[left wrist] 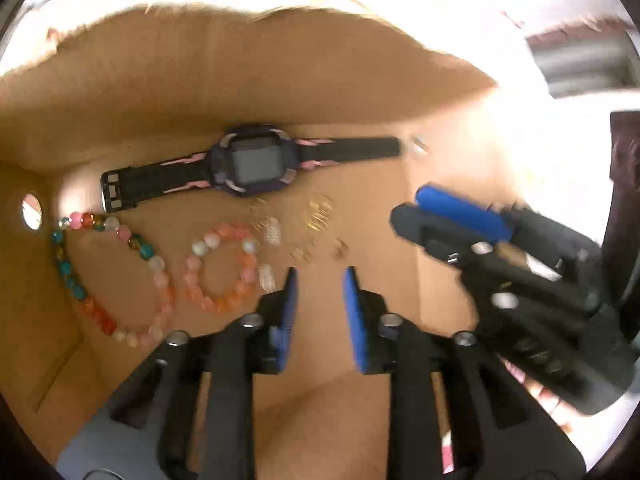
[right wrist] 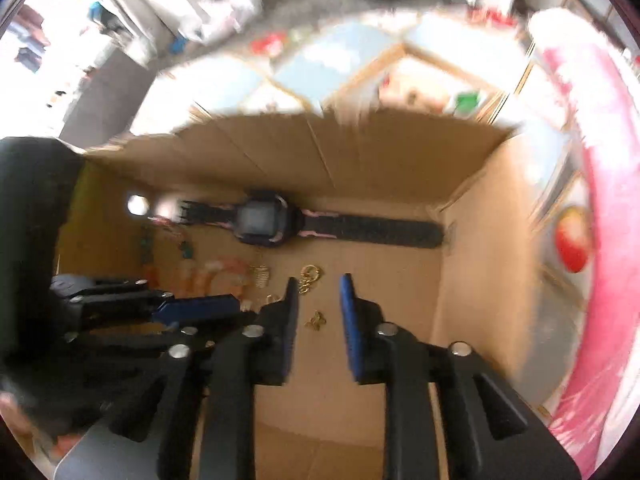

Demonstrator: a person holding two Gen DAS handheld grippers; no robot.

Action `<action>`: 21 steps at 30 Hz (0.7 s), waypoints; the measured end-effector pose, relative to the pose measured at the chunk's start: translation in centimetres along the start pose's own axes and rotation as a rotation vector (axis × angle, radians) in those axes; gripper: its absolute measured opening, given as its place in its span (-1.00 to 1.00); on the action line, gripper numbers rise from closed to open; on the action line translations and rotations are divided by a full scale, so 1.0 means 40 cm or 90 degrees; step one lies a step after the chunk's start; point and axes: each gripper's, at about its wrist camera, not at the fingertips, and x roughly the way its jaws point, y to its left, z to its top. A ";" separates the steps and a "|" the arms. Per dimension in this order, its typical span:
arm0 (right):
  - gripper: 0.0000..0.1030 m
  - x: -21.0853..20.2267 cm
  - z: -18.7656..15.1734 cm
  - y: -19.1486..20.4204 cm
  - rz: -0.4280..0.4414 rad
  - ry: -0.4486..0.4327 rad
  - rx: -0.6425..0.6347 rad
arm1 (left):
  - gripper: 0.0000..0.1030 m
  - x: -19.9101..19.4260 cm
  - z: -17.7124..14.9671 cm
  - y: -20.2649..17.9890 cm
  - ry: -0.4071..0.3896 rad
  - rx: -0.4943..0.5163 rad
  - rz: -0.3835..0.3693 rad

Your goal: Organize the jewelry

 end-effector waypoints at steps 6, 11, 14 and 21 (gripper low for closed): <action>-0.21 -0.203 -0.186 0.051 -0.041 -0.136 -0.138 | -0.35 -0.162 -0.178 -0.117 -0.144 0.197 0.056; -0.18 -0.171 -0.333 0.115 -0.087 -0.116 -0.285 | 0.32 -0.213 -0.408 -0.194 -0.208 0.465 -0.016; -0.14 -0.155 -0.358 0.125 -0.090 -0.136 -0.315 | 0.32 -0.138 -0.451 -0.212 -0.191 0.503 0.091; 0.32 -0.129 -0.296 0.044 0.011 -0.091 -0.230 | -0.07 0.029 -0.401 -0.200 -0.118 0.543 0.289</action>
